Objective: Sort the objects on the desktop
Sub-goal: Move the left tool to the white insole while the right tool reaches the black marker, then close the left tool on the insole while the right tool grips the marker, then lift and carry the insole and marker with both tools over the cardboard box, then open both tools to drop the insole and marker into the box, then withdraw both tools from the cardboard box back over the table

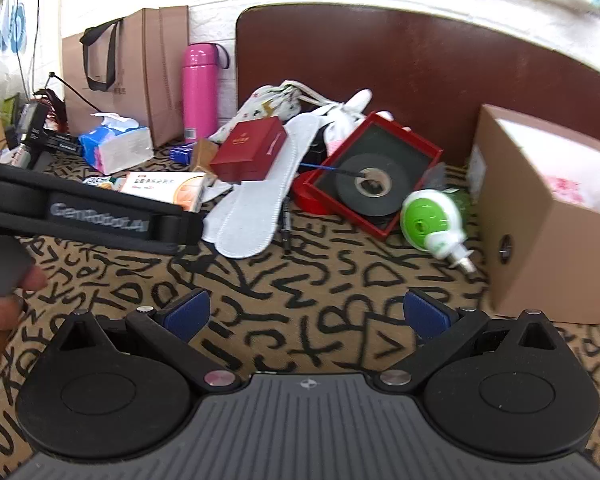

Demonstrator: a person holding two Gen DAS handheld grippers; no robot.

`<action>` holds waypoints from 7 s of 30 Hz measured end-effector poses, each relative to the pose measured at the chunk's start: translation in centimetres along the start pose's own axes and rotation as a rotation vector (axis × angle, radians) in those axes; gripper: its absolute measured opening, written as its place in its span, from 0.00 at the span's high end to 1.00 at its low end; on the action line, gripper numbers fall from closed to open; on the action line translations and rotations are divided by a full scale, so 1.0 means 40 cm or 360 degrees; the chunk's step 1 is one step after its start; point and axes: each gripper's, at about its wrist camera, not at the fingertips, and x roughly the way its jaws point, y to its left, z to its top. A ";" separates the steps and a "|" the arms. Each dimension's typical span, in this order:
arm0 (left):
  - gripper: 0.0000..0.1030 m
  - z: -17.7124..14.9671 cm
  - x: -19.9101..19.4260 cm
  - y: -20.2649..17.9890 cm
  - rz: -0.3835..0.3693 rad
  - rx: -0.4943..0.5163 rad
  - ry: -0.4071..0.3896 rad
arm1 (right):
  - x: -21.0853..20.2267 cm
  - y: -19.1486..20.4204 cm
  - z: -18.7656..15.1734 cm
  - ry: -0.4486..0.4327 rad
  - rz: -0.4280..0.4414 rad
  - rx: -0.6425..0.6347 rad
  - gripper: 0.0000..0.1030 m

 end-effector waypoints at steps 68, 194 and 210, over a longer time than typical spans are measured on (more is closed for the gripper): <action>0.43 -0.182 -0.065 -0.066 -0.0310 0.0151 0.0250 | -0.108 -0.045 -0.142 0.0255 0.0288 -0.0144 0.91; 0.00 0.209 -0.014 -0.574 -0.0660 0.0325 -0.0189 | -0.228 -0.538 0.132 -0.0325 -0.0766 0.0168 0.00; 0.00 0.059 -0.082 -0.380 -0.0464 0.0184 -0.0069 | -0.215 -0.327 0.034 -0.0244 -0.0578 0.0140 0.00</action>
